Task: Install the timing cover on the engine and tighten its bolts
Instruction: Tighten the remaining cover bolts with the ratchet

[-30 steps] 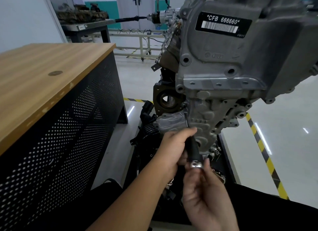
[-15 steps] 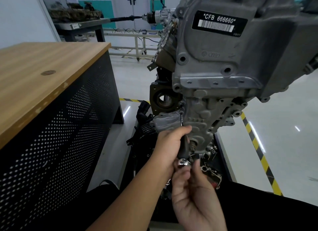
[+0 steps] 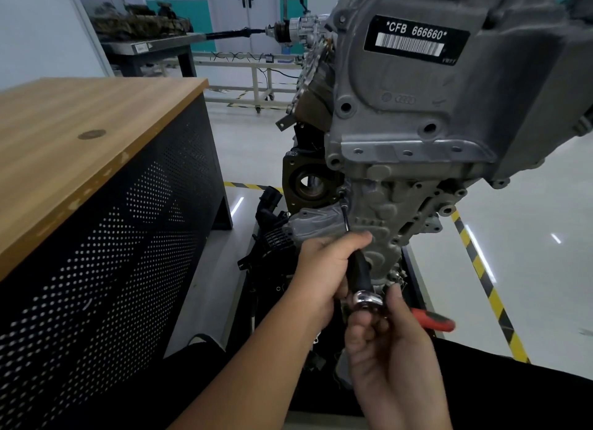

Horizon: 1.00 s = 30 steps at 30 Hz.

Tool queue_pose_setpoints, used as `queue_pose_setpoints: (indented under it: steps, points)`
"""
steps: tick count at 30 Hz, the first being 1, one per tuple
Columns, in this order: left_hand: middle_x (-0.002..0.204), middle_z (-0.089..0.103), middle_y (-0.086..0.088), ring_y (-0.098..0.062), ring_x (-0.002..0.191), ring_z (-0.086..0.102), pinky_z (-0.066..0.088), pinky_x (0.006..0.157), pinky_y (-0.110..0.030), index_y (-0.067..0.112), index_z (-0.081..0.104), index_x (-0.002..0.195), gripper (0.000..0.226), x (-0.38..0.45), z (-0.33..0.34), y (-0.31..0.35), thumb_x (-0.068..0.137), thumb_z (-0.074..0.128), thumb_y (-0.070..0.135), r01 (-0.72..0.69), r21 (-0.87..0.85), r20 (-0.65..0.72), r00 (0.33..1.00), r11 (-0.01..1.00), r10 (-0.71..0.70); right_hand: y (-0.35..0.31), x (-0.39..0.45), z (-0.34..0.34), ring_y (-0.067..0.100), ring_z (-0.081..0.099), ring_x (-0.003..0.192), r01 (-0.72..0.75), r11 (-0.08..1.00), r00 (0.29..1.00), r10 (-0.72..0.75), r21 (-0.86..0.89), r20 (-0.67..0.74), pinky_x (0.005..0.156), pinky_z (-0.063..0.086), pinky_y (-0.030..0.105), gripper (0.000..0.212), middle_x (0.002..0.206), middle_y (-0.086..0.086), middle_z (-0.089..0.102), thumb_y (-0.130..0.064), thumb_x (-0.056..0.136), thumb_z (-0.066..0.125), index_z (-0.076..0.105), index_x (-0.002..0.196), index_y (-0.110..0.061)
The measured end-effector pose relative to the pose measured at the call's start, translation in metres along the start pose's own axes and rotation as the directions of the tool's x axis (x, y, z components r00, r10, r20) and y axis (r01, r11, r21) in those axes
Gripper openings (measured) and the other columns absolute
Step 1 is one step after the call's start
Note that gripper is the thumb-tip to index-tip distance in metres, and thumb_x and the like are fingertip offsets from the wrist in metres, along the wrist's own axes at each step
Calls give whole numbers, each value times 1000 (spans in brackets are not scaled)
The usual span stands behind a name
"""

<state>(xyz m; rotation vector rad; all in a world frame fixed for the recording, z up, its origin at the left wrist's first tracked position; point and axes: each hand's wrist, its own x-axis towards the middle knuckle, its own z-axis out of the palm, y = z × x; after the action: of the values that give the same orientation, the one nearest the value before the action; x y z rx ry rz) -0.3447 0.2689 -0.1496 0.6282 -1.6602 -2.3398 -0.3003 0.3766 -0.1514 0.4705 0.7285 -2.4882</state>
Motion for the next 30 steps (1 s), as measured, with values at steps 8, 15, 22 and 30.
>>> queue_pose_setpoints:
  steps: [8,15,22,30]
  points:
    - [94,76,-23,-38,82,75,57,70,-39,-2,75,93,36,4,-9,-8,76,81,29,16,60,-78,997,998,-11,4,7,-17,24,68,46,506,406,814,-517,-761,265,46,59,45,13,62,9,72,-20,91,73,65,83,-13]
    - [80,76,-15,-24,63,68,50,51,-25,9,80,90,35,-1,-3,1,68,82,36,42,-6,-7,999,999,-42,-5,-2,0,19,62,41,182,958,983,-176,-221,46,38,53,28,22,60,14,64,-27,81,69,77,66,-12]
    - [61,68,-2,-18,54,66,50,52,-24,18,74,62,17,6,-2,-9,72,81,30,78,-15,-39,996,997,-79,0,-1,-8,25,64,46,238,874,969,-240,-424,51,42,56,34,8,68,19,70,-15,91,70,68,87,-8]
    - [90,77,-22,-32,74,73,58,69,-41,7,80,87,28,4,1,-6,68,81,29,71,-56,-32,997,996,-73,-3,-5,0,23,62,41,293,882,954,-294,-369,55,38,54,32,16,59,16,65,-25,82,72,74,69,-14]
